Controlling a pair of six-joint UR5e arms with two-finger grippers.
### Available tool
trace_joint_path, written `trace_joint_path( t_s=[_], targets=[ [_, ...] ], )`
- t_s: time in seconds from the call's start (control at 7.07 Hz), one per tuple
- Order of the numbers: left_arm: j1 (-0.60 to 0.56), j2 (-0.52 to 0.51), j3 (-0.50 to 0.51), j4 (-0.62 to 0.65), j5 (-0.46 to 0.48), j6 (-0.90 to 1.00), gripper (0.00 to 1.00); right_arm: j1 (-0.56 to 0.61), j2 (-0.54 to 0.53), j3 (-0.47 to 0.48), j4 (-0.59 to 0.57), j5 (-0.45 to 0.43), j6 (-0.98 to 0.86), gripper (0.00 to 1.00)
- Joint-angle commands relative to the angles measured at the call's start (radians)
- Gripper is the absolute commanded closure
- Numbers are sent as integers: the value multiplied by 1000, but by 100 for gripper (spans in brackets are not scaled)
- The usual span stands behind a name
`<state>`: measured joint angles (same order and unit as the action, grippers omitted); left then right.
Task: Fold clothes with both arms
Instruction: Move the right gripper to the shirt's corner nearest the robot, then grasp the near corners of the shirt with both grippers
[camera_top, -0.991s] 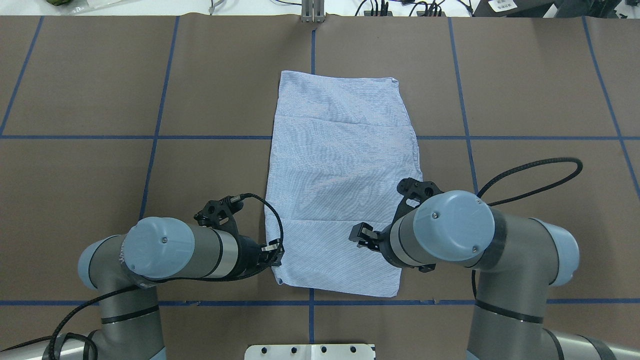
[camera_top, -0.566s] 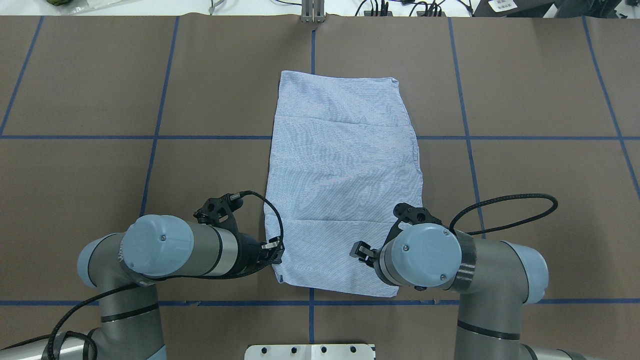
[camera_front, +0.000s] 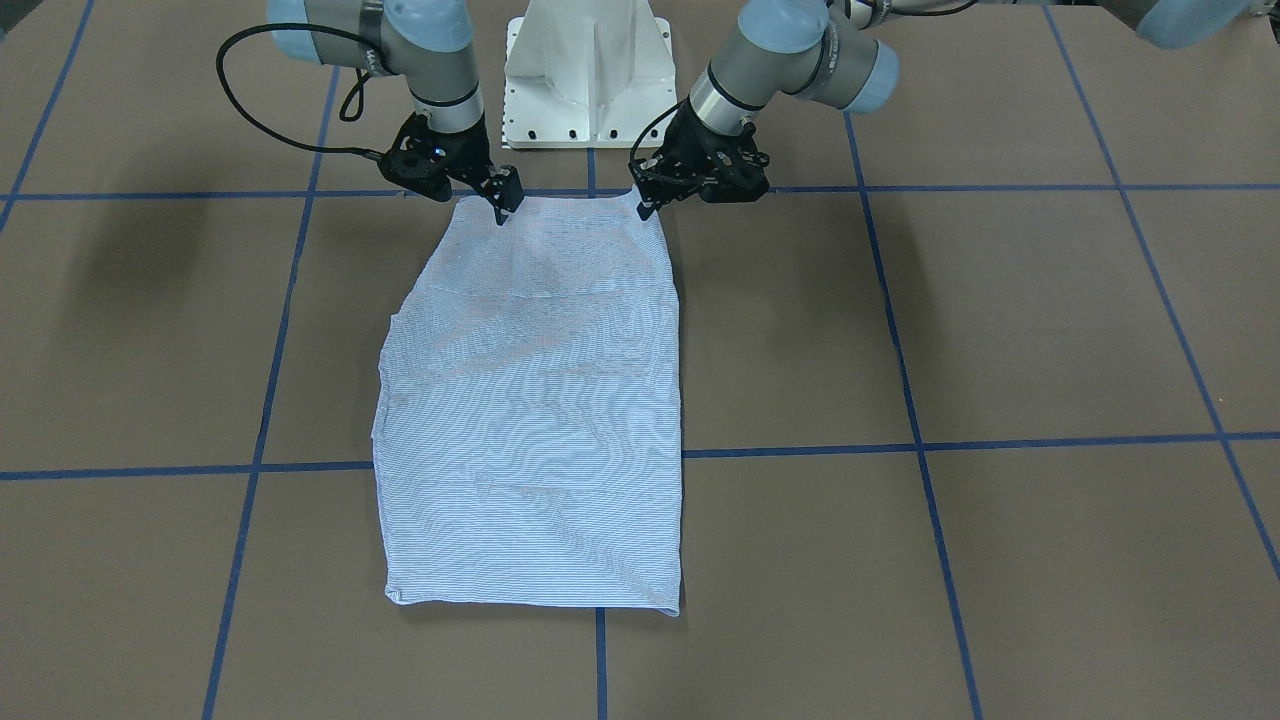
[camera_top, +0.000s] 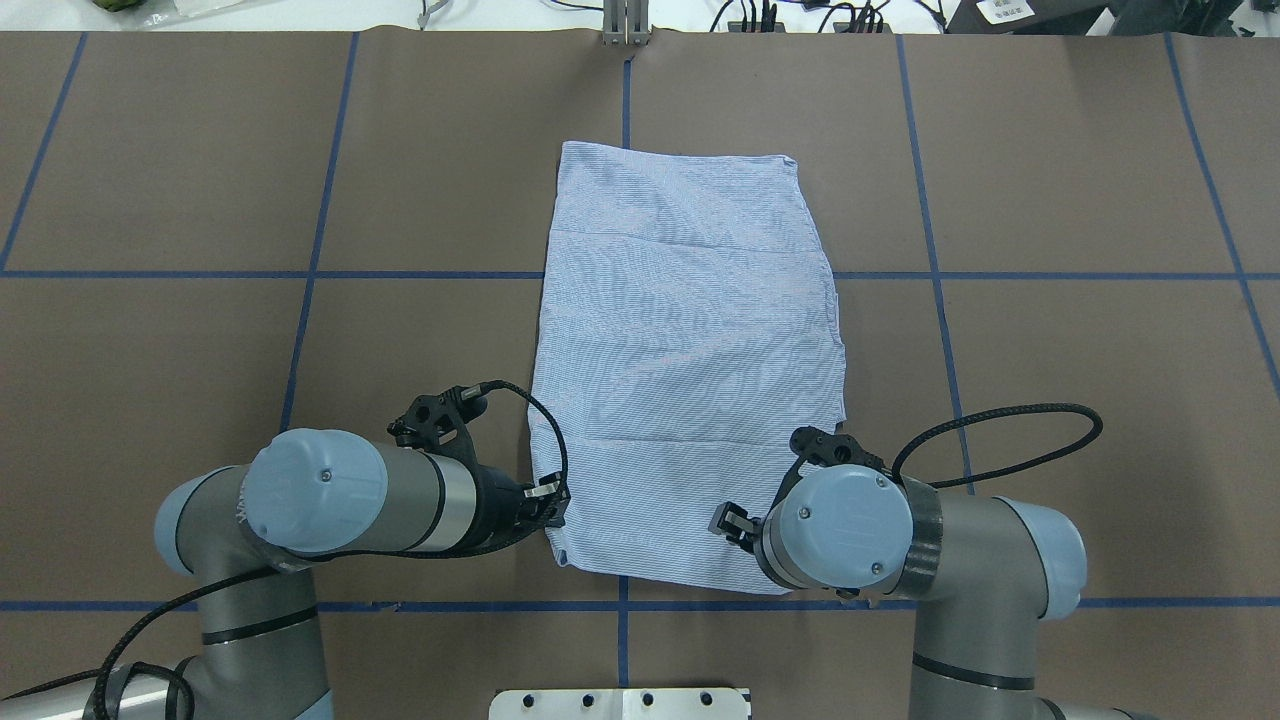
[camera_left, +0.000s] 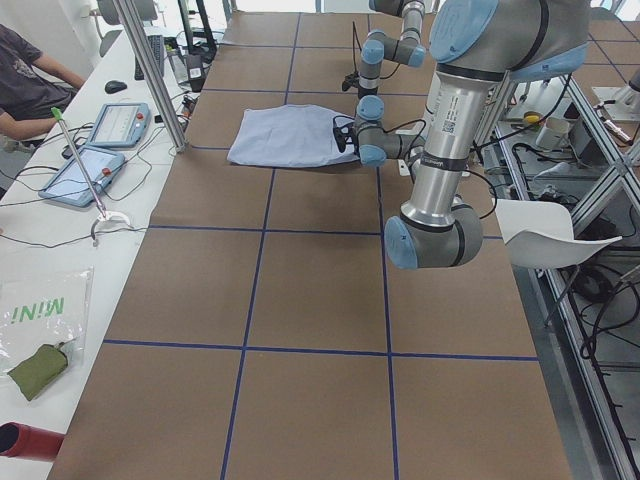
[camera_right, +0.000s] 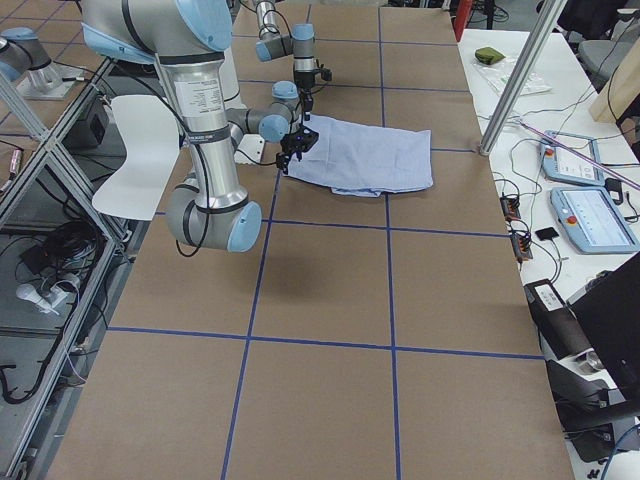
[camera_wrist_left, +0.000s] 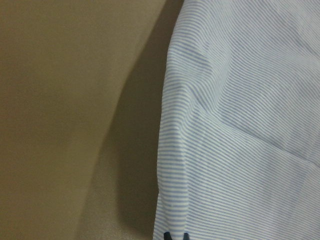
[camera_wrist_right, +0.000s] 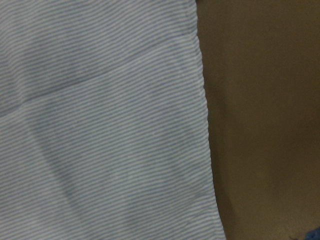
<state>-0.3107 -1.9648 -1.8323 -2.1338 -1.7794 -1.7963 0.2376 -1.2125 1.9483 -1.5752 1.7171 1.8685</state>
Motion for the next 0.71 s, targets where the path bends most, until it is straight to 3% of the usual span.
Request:
trace_joint_path(
  t_s=[0.0, 0.57],
  targets=[
    [-1, 1, 1, 0, 0, 0, 100, -21, 4, -14, 3, 19, 0, 0],
    [-1, 1, 1, 0, 0, 0, 100, -12, 11, -22, 11, 15, 0, 0]
  ],
)
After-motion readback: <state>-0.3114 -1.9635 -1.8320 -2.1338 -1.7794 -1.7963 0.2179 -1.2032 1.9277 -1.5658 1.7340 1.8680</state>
